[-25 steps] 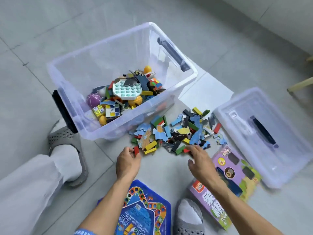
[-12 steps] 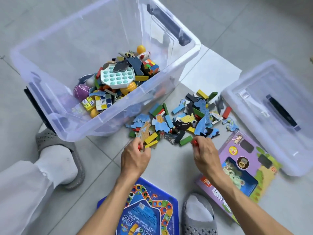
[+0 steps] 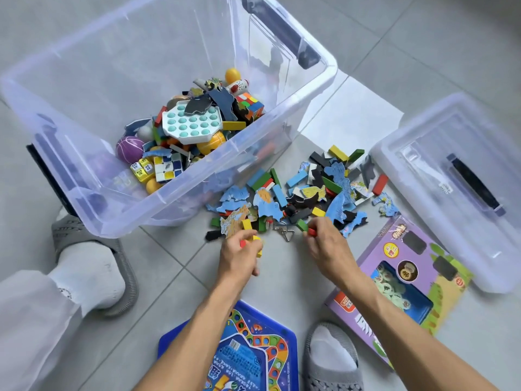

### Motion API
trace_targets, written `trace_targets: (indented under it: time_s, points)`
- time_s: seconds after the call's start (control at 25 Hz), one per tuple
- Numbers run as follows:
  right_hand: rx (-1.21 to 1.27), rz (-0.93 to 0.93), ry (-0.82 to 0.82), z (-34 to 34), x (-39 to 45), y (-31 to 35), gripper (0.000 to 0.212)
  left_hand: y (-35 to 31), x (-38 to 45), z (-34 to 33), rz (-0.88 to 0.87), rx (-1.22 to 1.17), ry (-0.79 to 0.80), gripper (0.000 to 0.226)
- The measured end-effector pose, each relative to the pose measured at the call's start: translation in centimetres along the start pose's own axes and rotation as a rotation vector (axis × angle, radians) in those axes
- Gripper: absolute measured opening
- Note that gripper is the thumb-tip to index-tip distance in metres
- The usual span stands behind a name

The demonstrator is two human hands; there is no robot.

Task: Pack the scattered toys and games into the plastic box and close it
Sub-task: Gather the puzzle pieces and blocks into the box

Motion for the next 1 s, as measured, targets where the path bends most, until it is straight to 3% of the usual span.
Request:
trace_targets:
  time_s: [0.04, 0.12, 0.2, 0.28, 0.4, 0.44, 0.52, 0.6, 0.72, 0.84, 1.0]
  points:
    - [0.335, -0.134, 0.069, -0.2, -0.4, -0.3, 0.007, 0.5, -0.9, -0.8, 0.115, -0.359, 0.067, 0.027]
    - [0.982, -0.320, 0.209, -0.6, -1.9, 0.6, 0.019, 0.2, -2.3, -1.7, 0.202, -0.771, 0.181, 0.028]
    - [1.463, -0.395, 0.368, -0.5, -3.2, 2.4, 0.032, -0.3, -3.0, -1.6, 0.235, -0.949, 0.225, 0.019]
    - [1.608, -0.398, 0.467, 0.2, -3.3, 4.0, 0.039, -0.1, -2.9, -1.3, 0.276, -0.954, 0.181, 0.017]
    - [1.456, -0.480, 0.403, 0.1, -1.5, 4.6, 0.013, 0.5, -1.6, -0.2, 0.261, -0.761, 0.009, 0.022]
    - [1.319, -0.513, 0.318, 0.1, -0.2, 4.3, 0.024, 0.5, -1.0, 0.6, 0.214, -0.579, -0.075, 0.019]
    - [0.833, -0.438, 0.084, 1.5, 2.8, 3.9, 0.040, -0.3, 0.0, 2.5, 0.058, 0.010, -0.234, 0.015]
    - [0.214, -0.236, -0.100, 2.9, 5.5, 5.5, 0.035, -2.1, 0.3, 2.6, -0.111, 0.535, -0.288, 0.031]
    - [-0.256, -0.076, -0.012, 0.8, 7.3, 8.0, 0.031, -2.9, 0.9, 1.2, -0.186, 0.743, -0.241, 0.041]
    - [-0.208, -0.111, -0.070, 0.2, 6.8, 7.8, 0.027, -3.0, 0.9, 0.9, -0.163, 0.666, -0.204, 0.027]
    - [0.485, -0.418, -0.093, 0.3, 6.4, 4.0, 0.027, -1.6, 0.8, 1.5, 0.005, 0.074, -0.131, 0.008]
Point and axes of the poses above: each hand's wrist, its own x-axis towards the middle knuckle, its own z-axis out of the back of the hand, y = z × x, the point moved 8 cm from there along x, towards the middle knuckle, and after that the axes turned 4 degrees about -z, right-handed, at the moved point
